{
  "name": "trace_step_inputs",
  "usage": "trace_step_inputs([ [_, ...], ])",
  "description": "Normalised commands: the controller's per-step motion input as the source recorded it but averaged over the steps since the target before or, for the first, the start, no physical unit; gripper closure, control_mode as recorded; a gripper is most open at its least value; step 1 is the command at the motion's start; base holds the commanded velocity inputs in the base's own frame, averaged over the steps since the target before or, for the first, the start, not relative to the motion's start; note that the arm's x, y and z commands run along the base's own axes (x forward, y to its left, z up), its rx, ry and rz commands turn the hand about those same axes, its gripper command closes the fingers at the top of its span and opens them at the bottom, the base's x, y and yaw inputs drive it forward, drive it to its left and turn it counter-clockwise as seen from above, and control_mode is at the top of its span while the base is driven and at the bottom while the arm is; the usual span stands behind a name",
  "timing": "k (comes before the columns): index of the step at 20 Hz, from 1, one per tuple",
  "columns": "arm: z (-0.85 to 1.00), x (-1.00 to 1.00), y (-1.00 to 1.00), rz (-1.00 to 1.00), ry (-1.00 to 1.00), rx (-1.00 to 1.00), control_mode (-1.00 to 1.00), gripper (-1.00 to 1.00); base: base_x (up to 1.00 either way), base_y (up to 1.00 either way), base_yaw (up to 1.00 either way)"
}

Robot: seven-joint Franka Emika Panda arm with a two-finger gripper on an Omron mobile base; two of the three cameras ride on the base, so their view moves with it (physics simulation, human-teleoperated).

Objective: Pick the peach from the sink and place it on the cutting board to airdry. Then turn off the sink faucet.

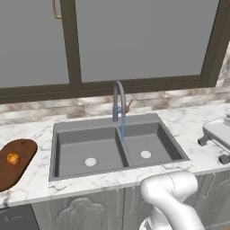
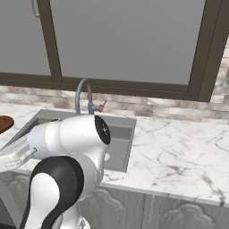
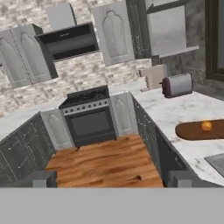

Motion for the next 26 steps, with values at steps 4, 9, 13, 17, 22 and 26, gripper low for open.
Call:
trace_step_inputs([
  [4, -0.01, 0.00, -0.03, 0.21, -0.03, 0.22, -1.00, -1.00, 0.00, 0.00, 0.00],
  [9, -0.07, 0.00, 0.00, 0.11, -0.05, 0.06, -1.00, -1.00, 0.00, 0.00, 0.00],
  [13, -0.12, 0.00, -0.08, 0.03, -0.06, 0.02, -1.00, -1.00, 0.00, 0.00, 0.00],
  [17, -0.15, 0.00, -0.19, 0.00, -0.09, 0.07, -1.00, -1.00, 0.00, 0.00, 0.00],
  [22, -0.01, 0.16, -0.21, -0.02, -0.01, 0.13, -1.00, -1.00, 0.00, 0.00, 0.00],
  [26, 0.00, 0.36, -0.18, 0.00, 0.00, 0.10, -1.00, -1.00, 0.00, 0.00, 0.00],
])
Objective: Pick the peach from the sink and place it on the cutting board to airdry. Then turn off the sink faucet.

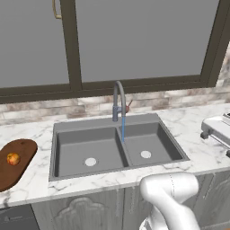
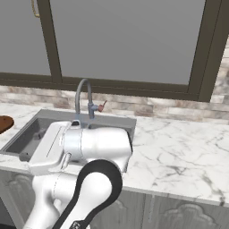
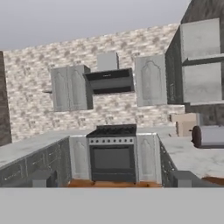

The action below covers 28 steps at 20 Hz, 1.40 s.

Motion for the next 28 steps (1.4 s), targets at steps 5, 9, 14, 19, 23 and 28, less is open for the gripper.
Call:
trace_step_inputs([
  [5, -0.04, 0.33, -0.15, 0.00, 0.00, 0.05, -1.00, -1.00, 0.00, 0.00, 0.00],
  [9, 0.00, 0.21, -0.17, -0.04, -0.02, 0.00, -1.00, -1.00, 0.00, 0.00, 0.00],
  [14, 0.00, 0.26, -0.13, -0.05, -0.02, 0.00, -1.00, -1.00, 0.00, 0.00, 0.00],
  [19, -0.02, 0.41, 0.00, -0.06, -0.05, -0.01, -1.00, -1.00, 0.00, 0.00, 0.00],
  [23, -0.08, 0.41, 0.00, -0.07, -0.04, -0.01, -1.00, -1.00, 0.00, 0.00, 0.00],
  [28, -0.16, 0.37, -0.01, -0.07, -0.01, 0.00, -1.00, -1.00, 0.00, 0.00, 0.00],
])
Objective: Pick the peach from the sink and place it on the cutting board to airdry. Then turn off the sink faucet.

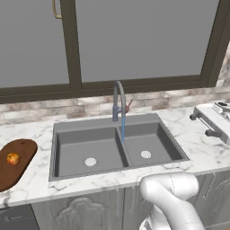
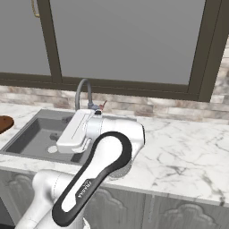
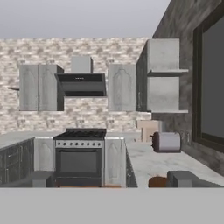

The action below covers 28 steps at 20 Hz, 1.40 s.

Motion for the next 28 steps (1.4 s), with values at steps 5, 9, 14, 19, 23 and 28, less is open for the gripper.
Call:
trace_step_inputs([
  [5, -0.23, 0.38, -0.03, -0.07, 0.00, 0.00, -1.00, -1.00, 0.00, 0.00, 0.00],
  [9, -0.17, 0.24, -0.21, -0.09, 0.00, 0.00, -1.00, -1.00, 0.00, 0.00, 0.00],
  [14, -0.06, 0.22, -0.29, -0.10, 0.00, 0.00, -1.00, -1.00, 0.00, 0.00, 0.00],
  [19, 0.00, 0.33, -0.17, -0.09, 0.00, 0.00, -1.00, -1.00, 0.00, 0.00, 0.00],
  [23, -0.01, 0.54, -0.04, -0.01, 0.00, 0.00, -1.00, -1.00, 0.00, 0.00, 0.00],
  [28, -0.06, 0.45, -0.09, 0.00, -0.02, 0.00, -1.00, -1.00, 0.00, 0.00, 0.00],
])
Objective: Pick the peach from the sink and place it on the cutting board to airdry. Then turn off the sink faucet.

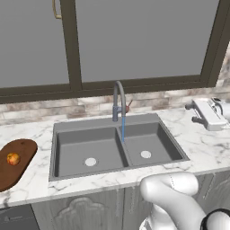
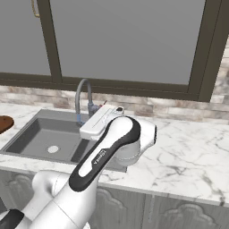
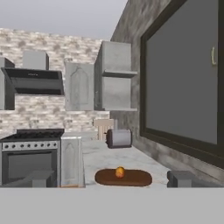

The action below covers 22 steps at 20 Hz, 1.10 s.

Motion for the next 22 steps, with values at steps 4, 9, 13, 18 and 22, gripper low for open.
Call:
trace_step_inputs([
  [4, -0.21, 0.31, -0.08, 0.00, -0.04, -0.01, -1.00, -1.00, 0.00, 0.00, 0.00],
  [9, -0.29, 0.39, -0.08, 0.00, -0.01, 0.00, -1.00, -1.00, 0.00, 0.00, 0.00],
  [13, -0.17, 0.29, -0.08, 0.00, -0.02, 0.00, -1.00, -1.00, 0.00, 0.00, 0.00],
  [18, -0.13, 0.34, -0.09, 0.00, -0.01, 0.00, -1.00, -1.00, 0.00, 0.00, 0.00],
  [22, -0.12, 0.39, -0.08, 0.00, 0.00, 0.00, -1.00, -1.00, 0.00, 0.00, 0.00],
])
